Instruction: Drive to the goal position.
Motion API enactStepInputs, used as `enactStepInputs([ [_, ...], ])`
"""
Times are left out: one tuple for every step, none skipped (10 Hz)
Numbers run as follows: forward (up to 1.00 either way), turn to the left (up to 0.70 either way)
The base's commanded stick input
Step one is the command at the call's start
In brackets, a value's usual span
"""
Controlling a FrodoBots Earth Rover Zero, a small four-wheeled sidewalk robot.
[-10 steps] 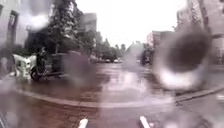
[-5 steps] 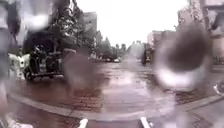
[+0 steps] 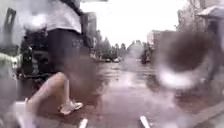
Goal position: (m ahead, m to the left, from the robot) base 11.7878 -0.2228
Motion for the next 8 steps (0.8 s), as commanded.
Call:
enactStepInputs([
  [0.7,0.0],
  [0.7,0.0],
  [0.7,0.0],
  [0.7,0.0],
  [0.7,0.0],
  [0.7,0.0],
  [0.7,0.0],
  [0.7,0.0],
])
